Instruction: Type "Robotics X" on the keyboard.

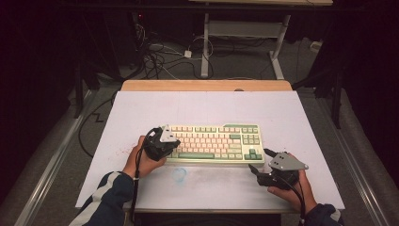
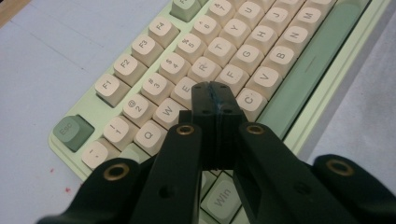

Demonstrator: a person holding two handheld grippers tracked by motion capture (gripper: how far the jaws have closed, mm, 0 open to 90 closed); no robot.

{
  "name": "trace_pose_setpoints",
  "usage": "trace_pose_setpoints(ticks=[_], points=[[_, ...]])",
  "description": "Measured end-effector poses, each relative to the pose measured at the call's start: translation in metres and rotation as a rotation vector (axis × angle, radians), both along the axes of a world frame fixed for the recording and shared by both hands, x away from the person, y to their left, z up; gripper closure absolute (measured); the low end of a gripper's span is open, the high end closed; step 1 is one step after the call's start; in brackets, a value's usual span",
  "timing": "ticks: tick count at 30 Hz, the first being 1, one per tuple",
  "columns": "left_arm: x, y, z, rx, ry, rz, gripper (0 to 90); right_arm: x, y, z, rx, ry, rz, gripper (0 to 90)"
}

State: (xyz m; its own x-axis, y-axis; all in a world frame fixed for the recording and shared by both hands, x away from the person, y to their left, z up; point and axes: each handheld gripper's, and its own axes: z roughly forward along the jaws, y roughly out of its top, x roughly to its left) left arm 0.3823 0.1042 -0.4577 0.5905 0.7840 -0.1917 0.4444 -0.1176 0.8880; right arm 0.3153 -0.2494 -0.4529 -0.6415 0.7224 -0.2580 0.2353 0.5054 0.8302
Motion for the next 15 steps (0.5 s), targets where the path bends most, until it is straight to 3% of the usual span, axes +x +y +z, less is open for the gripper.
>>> trace_pose_setpoints(ticks=[15], points=[[0.0100,-0.0043,-0.0078,0.024,0.012,0.008,87.3,-0.0007,0.0010,-0.0010,-0.013,0.002,0.007,24.6]])
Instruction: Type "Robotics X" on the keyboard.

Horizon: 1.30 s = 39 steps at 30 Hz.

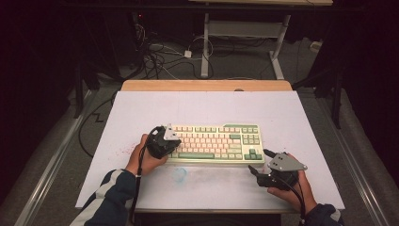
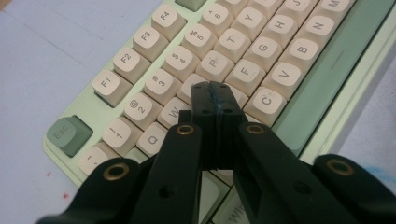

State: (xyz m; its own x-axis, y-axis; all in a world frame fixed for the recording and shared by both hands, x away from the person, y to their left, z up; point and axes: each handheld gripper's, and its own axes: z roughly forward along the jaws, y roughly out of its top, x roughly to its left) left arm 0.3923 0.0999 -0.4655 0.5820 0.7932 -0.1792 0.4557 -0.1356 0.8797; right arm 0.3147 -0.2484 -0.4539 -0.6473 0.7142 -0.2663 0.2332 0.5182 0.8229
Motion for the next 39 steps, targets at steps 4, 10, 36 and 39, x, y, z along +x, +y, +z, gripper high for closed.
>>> trace_pose_setpoints(ticks=[4,10,36,39], points=[[0.001,0.000,-0.002,0.005,0.013,0.001,87.4,0.002,0.000,-0.002,-0.002,0.010,0.000,24.6],[-0.001,0.001,-0.002,0.001,-0.008,0.000,87.4,0.000,0.001,-0.001,-0.009,0.008,0.003,24.6],[-0.016,0.008,0.010,-0.044,-0.051,-0.002,87.4,0.000,-0.001,0.001,-0.002,-0.002,-0.004,24.6],[-0.018,0.008,0.011,-0.053,-0.050,-0.006,87.4,0.000,-0.001,0.002,0.001,-0.005,-0.006,24.6]])
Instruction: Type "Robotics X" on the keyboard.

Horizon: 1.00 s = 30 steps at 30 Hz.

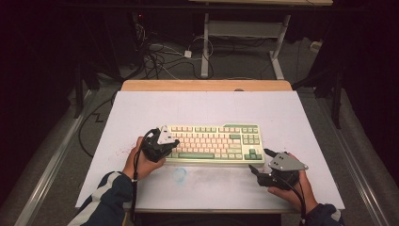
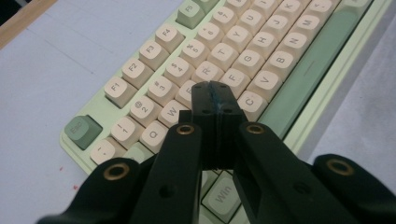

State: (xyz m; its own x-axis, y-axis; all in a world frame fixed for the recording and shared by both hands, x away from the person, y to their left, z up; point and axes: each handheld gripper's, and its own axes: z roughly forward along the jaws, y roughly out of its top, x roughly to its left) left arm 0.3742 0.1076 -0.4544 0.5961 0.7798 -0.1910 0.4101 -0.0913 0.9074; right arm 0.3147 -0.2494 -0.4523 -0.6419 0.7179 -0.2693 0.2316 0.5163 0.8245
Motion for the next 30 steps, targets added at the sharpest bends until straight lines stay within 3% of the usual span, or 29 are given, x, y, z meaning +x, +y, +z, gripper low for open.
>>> trace_pose_setpoints(ticks=[14,25,30], points=[[-0.016,-0.010,0.006,-0.017,-0.008,-0.055,87.4,-0.001,0.000,0.000,0.000,0.001,0.000,24.6],[-0.028,-0.025,-0.001,0.017,0.008,-0.122,87.4,0.000,0.000,0.000,0.001,0.003,0.003,24.6],[-0.027,-0.027,-0.004,0.028,0.015,-0.128,87.4,0.000,0.000,0.000,-0.002,0.005,0.002,24.6]])
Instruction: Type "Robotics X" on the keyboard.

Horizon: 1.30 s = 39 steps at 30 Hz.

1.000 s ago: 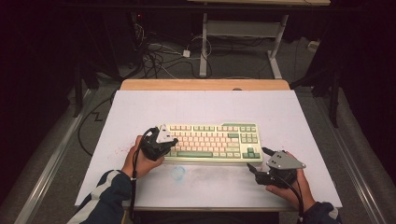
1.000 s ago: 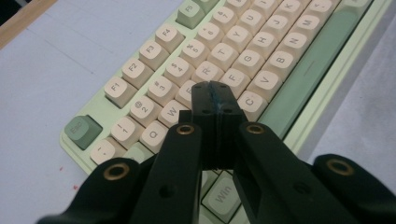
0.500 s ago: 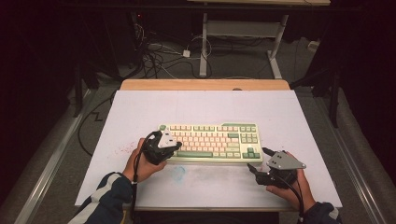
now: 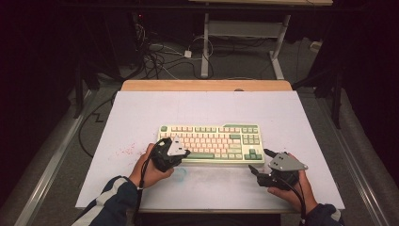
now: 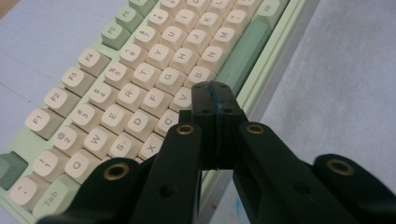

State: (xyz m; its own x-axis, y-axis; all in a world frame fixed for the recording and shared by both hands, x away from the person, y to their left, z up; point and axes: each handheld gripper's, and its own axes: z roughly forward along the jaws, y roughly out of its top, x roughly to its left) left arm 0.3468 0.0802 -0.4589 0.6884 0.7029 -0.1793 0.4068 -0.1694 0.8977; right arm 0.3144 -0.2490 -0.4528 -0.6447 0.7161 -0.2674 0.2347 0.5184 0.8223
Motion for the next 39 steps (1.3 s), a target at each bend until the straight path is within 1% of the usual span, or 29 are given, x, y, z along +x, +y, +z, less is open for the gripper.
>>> trace_pose_setpoints(ticks=[6,8,15,24,26,27,28,29,32,37,39], points=[[0.005,-0.002,-0.002,0.009,-0.002,0.006,87.3,0.000,0.000,-0.001,-0.001,0.004,0.003,24.6],[0.007,-0.003,-0.003,0.007,0.004,0.006,87.4,0.000,0.001,-0.001,-0.003,0.005,0.005,24.6],[0.011,-0.006,-0.008,0.024,0.012,0.005,87.4,0.001,0.001,-0.002,-0.002,0.011,0.007,24.6],[0.011,-0.007,-0.010,0.030,0.014,0.007,87.3,0.001,0.001,-0.001,-0.001,0.012,0.009,24.6],[0.011,-0.007,-0.013,0.047,0.018,0.004,87.3,0.000,0.001,-0.002,-0.004,0.011,0.013,24.6],[0.011,-0.007,-0.014,0.036,0.017,0.001,87.2,0.000,0.001,-0.002,-0.006,0.013,0.013,24.6],[0.011,-0.006,-0.013,0.036,0.018,0.001,87.2,0.000,0.001,-0.002,-0.006,0.014,0.013,24.6],[0.010,-0.006,-0.013,0.048,0.011,-0.003,87.2,0.001,0.001,-0.002,-0.008,0.013,0.014,24.6],[0.009,-0.006,-0.011,0.047,0.003,-0.002,87.2,0.001,0.001,-0.001,-0.005,0.010,0.012,24.6],[0.009,-0.001,-0.003,0.006,-0.012,0.010,86.2,0.001,0.001,-0.001,-0.001,0.011,0.010,24.6],[0.009,0.000,-0.001,-0.002,-0.020,0.015,85.2,0.001,0.001,-0.001,-0.001,0.011,0.010,24.6]])
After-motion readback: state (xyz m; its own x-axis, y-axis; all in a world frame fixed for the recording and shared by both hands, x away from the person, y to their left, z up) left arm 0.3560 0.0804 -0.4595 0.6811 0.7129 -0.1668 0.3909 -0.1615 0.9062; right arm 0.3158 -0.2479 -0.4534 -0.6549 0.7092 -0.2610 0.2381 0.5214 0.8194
